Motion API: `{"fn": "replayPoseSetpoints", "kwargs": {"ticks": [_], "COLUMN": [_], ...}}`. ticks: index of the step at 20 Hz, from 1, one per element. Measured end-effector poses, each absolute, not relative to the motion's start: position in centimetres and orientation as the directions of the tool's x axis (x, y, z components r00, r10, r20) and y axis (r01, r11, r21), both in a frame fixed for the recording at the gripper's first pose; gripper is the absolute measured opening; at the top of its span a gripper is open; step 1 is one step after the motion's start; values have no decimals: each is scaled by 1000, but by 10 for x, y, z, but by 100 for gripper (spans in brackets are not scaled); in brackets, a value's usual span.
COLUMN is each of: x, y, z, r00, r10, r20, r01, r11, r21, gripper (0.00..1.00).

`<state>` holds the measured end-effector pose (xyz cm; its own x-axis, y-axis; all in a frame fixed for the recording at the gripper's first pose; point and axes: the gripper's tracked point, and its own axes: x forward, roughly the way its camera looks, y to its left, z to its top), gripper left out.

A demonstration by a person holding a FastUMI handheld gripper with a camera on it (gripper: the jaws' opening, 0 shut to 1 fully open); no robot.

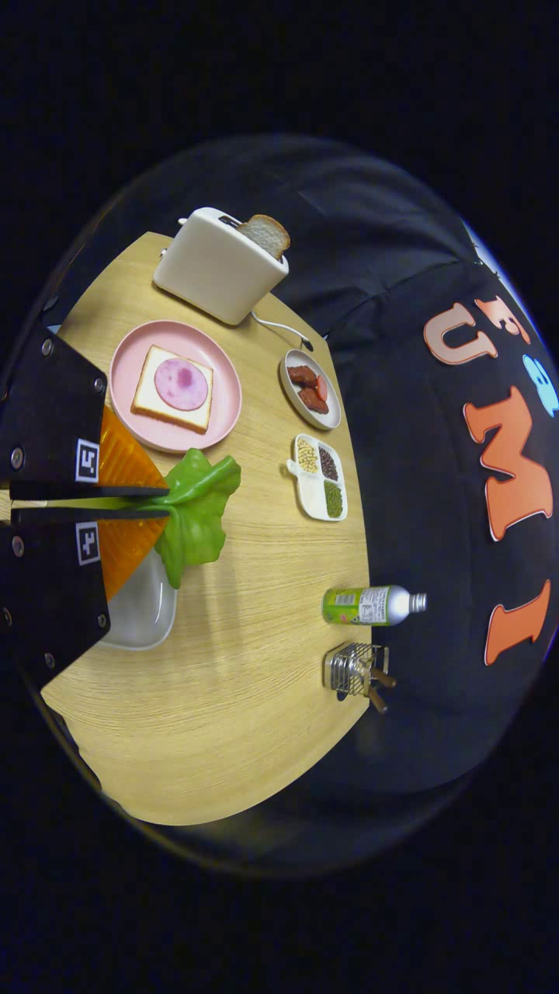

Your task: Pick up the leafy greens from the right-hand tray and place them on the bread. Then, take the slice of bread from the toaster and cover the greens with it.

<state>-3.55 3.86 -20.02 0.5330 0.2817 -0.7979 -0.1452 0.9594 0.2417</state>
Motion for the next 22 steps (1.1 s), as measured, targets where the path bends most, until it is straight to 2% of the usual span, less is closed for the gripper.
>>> {"fn": "replayPoseSetpoints", "kwargs": {"ticks": [6, 22], "x": [-28, -40], "y": [102, 203], "z": [-195, -231], "r00": [507, 362], "r10": [382, 490], "r20": [-773, -793], "r01": [-251, -363], "r11": [923, 857], "r21": [292, 365], "gripper": [4, 4]}}
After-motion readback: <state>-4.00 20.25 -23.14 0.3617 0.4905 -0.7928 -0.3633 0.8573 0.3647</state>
